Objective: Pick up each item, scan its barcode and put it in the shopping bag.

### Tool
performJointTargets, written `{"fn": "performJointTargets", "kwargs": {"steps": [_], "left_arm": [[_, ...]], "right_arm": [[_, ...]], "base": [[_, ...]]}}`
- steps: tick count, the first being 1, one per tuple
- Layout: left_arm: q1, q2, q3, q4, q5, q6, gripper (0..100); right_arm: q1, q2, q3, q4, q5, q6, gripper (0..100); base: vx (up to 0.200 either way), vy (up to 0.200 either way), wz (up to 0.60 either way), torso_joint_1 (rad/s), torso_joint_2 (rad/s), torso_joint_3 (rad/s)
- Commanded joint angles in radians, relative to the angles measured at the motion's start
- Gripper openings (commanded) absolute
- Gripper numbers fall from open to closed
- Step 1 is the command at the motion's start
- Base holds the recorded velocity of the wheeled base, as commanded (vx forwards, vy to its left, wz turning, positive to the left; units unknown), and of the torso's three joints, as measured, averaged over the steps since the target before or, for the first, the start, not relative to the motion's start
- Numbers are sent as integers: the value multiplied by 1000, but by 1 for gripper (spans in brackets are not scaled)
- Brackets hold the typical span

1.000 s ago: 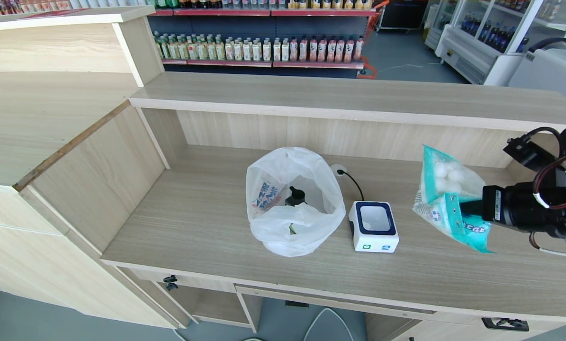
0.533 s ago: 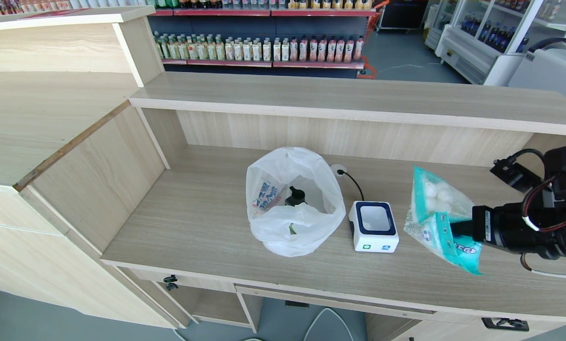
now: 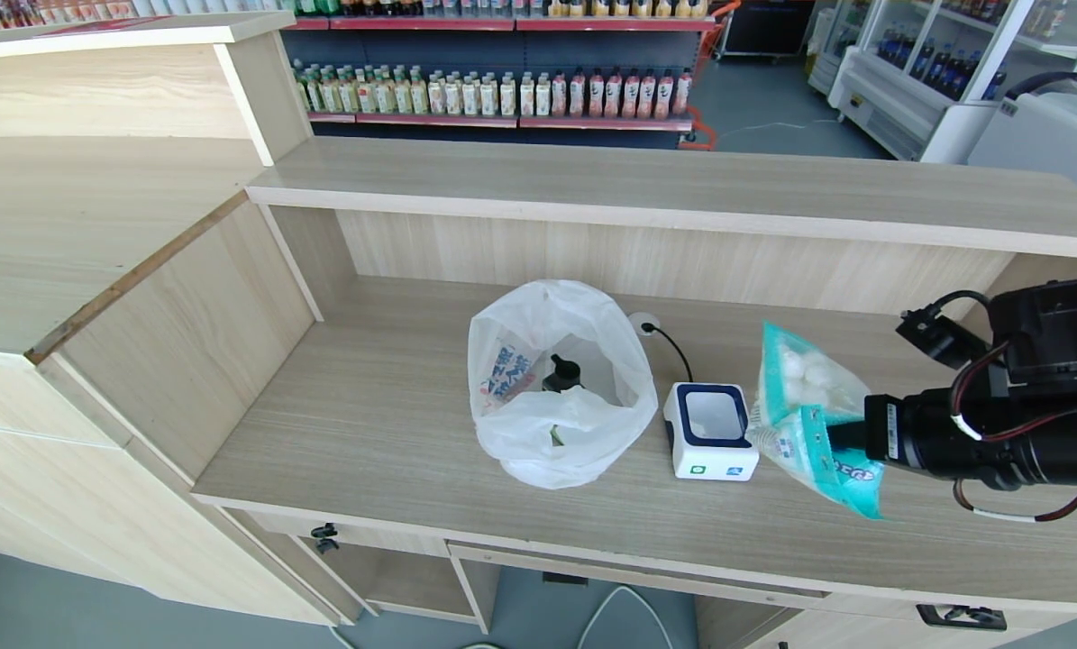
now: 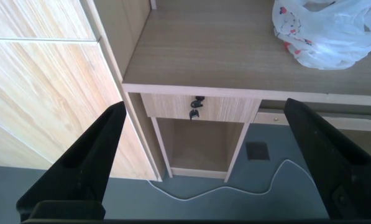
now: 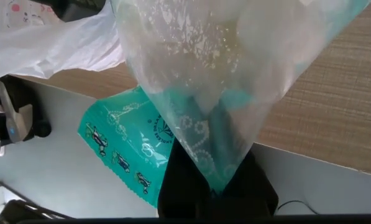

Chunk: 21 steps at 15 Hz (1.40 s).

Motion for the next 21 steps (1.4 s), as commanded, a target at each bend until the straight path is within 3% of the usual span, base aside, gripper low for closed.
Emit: {"fn": "performJointTargets", "kwargs": {"steps": [1, 7, 17, 19, 20, 21], "left_arm": [[2, 0, 0, 0, 0, 0, 100], [2, 0, 0, 0, 0, 0, 100], [0, 0, 0, 0, 0, 0, 100], [0, 0, 0, 0, 0, 0, 100], [0, 0, 0, 0, 0, 0, 100], [0, 0, 0, 0, 0, 0, 100]], "right_arm": [[18, 23, 0, -2, 0, 0, 0], [42, 70, -1, -84, 0, 0, 0], [42, 70, -26, -79, -1, -16, 0], [44, -31, -64, -35, -6, -89, 0], [39, -117, -72, 21, -61, -267, 0], [36, -141, -70, 48, -113, -338, 0]], "base": [[0, 0, 0, 0, 0, 0], [0, 0, 0, 0, 0, 0], [0, 0, 0, 0, 0, 0], [0, 0, 0, 0, 0, 0], [0, 0, 0, 0, 0, 0], [0, 0, 0, 0, 0, 0]]}}
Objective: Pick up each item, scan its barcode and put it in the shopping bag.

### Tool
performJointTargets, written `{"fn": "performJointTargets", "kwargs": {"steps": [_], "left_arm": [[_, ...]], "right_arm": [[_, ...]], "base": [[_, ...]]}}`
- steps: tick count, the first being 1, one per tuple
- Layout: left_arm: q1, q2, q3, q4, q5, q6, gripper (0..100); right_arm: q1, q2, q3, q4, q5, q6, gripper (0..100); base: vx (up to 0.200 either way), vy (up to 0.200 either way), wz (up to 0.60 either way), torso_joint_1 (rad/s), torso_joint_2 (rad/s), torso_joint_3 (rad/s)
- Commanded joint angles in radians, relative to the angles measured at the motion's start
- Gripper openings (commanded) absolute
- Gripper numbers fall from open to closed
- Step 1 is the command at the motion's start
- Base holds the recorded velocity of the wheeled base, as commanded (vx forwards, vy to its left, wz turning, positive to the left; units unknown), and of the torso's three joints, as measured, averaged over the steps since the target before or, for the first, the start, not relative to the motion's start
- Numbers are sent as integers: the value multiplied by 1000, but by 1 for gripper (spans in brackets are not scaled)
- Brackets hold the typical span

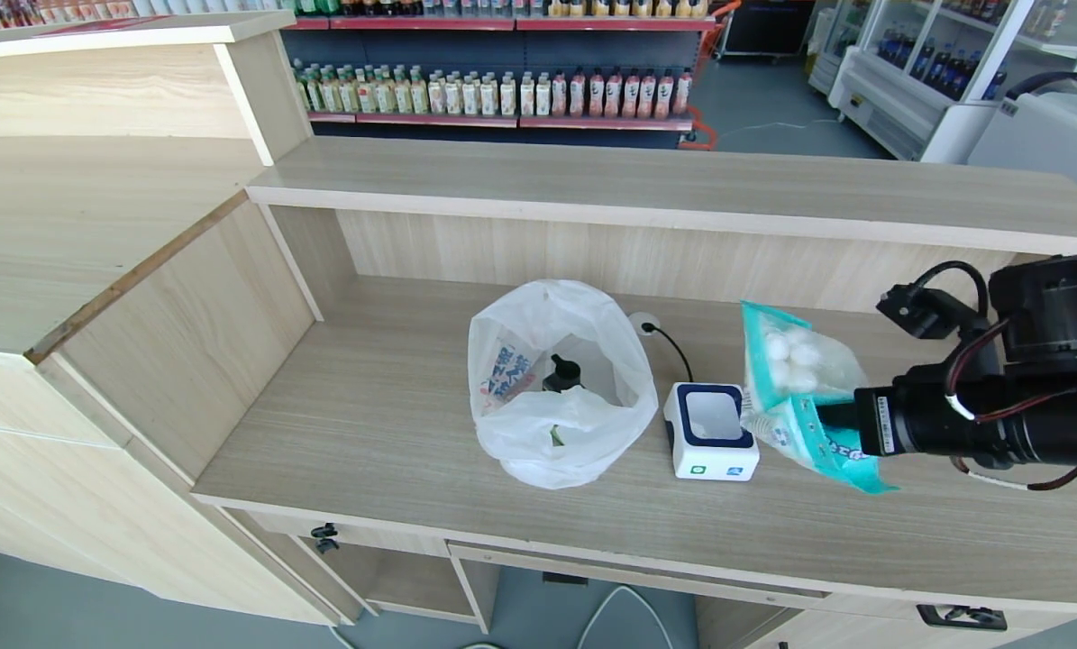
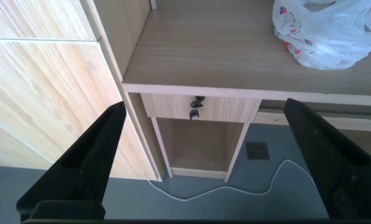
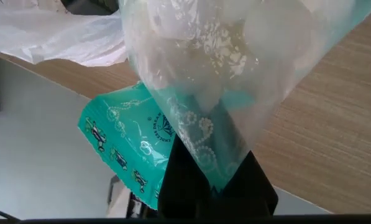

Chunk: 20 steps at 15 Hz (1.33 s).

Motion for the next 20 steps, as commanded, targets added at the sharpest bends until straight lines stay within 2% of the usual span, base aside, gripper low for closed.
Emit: {"fn": "performJointTargets", "kwargs": {"steps": [1, 2, 7, 17, 20], "left_arm": [[0, 0, 0, 0, 0, 0, 100], [0, 0, 0, 0, 0, 0, 100], [2, 0, 0, 0, 0, 0, 100], [0, 0, 0, 0, 0, 0, 100], [0, 0, 0, 0, 0, 0, 100]], "right_arm": [[-17, -154, -17, 86, -194, -175, 0], [-17, -171, -27, 79, -288, -184, 0], [-14, -179, -33, -37, -397, -230, 0], [0, -156, -39, -91, -397, -235, 0], [9, -153, -37, -115, -397, -233, 0]], "base": [[0, 0, 0, 0, 0, 0], [0, 0, 0, 0, 0, 0], [0, 0, 0, 0, 0, 0], [0, 0, 0, 0, 0, 0], [0, 0, 600, 4, -1, -2]]}}
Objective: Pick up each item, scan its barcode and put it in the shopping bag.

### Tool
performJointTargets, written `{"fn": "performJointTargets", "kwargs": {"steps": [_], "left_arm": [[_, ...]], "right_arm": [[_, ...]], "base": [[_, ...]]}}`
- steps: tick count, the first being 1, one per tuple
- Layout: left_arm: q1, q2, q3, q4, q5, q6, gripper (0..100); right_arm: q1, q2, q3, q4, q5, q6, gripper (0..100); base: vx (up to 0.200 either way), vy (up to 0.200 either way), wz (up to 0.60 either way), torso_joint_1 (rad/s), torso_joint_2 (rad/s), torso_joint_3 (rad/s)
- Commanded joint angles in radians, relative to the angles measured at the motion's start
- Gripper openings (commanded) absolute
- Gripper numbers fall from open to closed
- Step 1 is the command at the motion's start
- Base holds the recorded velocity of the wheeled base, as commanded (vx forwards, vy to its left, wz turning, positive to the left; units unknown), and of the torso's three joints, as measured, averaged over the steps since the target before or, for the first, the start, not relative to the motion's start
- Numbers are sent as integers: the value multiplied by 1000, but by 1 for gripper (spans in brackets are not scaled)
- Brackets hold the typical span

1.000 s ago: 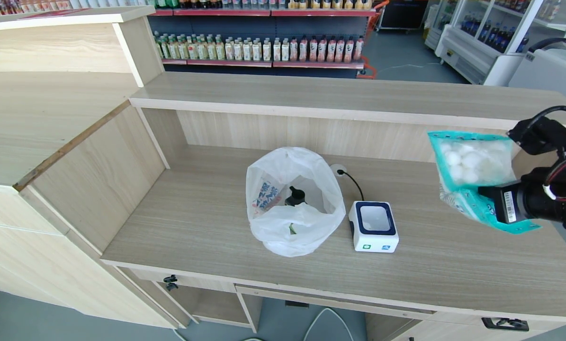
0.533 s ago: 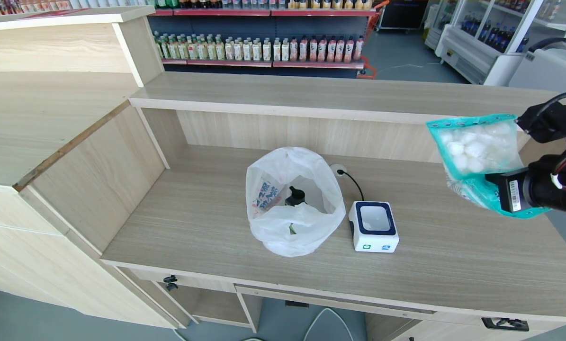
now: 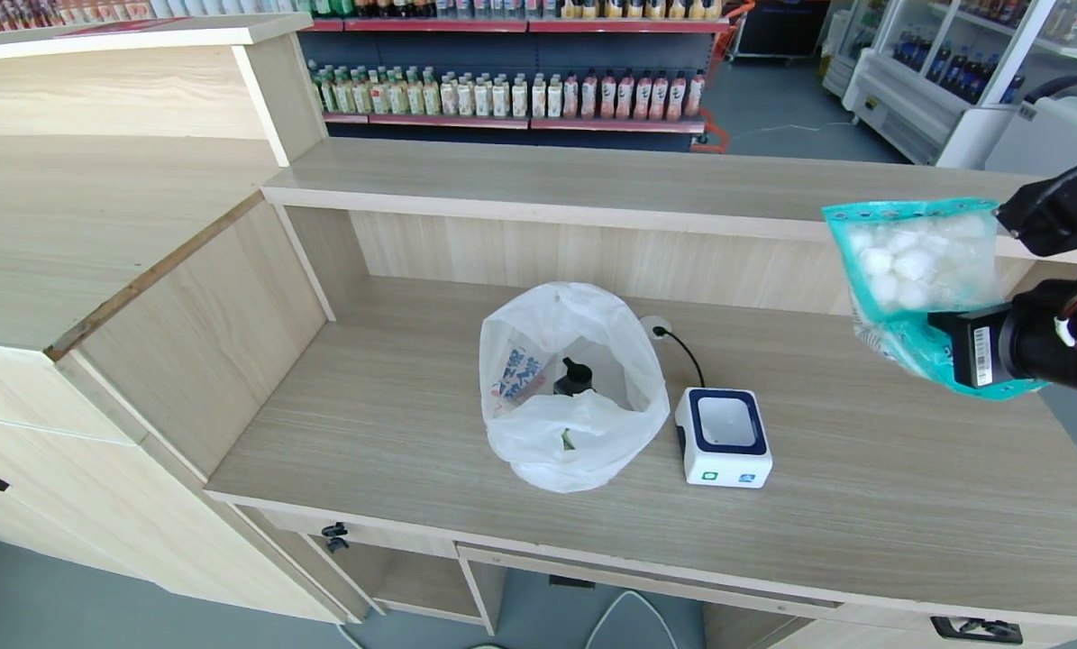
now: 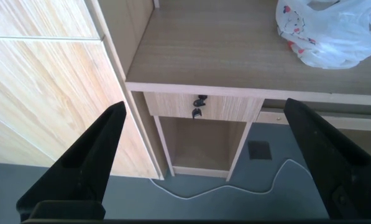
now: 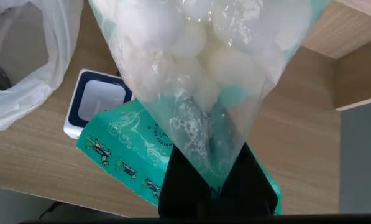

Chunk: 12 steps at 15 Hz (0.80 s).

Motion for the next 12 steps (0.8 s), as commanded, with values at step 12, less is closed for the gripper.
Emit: {"fn": "performJointTargets", "kwargs": {"steps": [12], "left_arm": [[-1, 0, 0, 0, 0, 0, 100]], "right_arm": [[-103, 164, 51, -96, 0, 5, 0]], "base": [[0, 0, 350, 1, 2, 0]]}}
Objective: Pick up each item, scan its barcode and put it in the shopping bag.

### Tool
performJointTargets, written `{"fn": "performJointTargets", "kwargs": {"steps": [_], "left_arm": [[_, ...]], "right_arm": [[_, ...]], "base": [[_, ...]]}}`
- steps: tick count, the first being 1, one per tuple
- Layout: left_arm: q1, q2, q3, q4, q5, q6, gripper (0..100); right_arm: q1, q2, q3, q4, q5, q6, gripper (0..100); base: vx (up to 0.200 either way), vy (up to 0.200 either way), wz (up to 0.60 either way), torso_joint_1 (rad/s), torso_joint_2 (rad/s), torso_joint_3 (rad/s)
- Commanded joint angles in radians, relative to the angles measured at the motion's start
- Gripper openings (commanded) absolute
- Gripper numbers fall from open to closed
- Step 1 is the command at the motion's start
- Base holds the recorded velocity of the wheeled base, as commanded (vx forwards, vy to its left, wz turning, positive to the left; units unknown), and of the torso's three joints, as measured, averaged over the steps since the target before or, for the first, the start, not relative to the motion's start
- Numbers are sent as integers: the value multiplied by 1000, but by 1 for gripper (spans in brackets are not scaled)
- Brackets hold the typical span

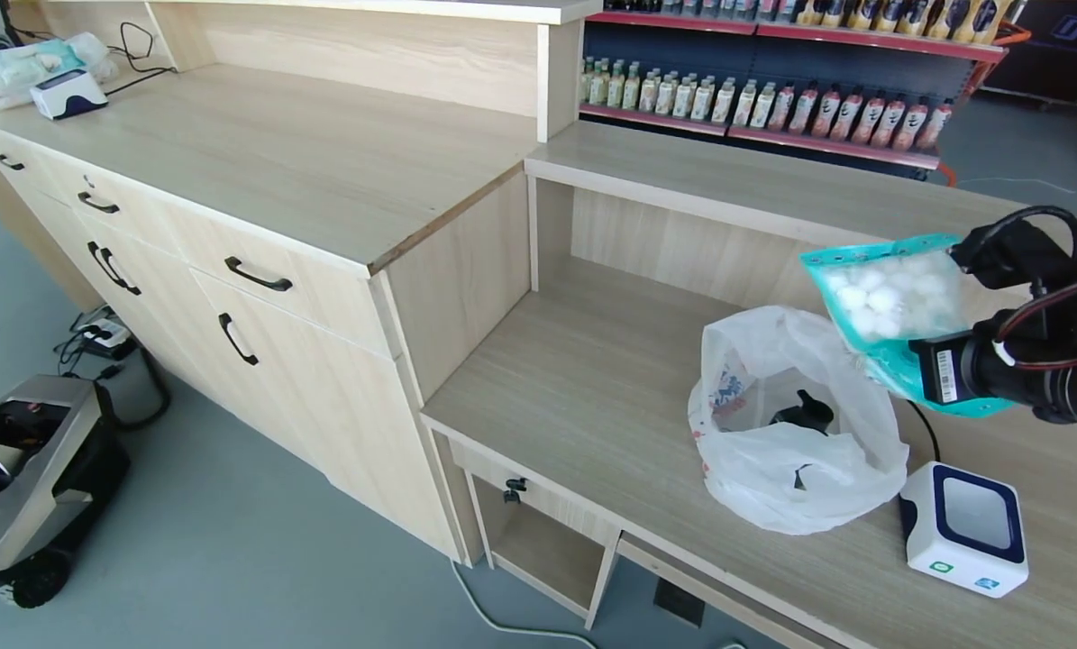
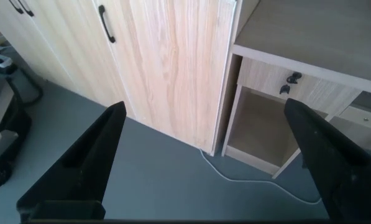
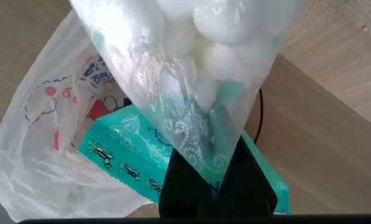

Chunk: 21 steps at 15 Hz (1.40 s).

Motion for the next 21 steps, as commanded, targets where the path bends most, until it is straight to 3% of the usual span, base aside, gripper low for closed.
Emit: {"fn": "performJointTargets", "kwargs": {"steps": [1, 10, 21], "left_arm": [[-2, 0, 0, 0, 1, 0, 100], [-2, 0, 0, 0, 1, 0, 100], [-2, 0, 0, 0, 1, 0, 100]], "right_arm": [[-39, 80, -2, -9, -1, 0, 0], [-142, 186, 5, -15, -1, -2, 0], [-115, 330, -7, -75, 1, -3, 0]], "base": [[0, 0, 0, 0, 0, 0], [0, 0, 0, 0, 0, 0], [0, 0, 0, 0, 0, 0]]}}
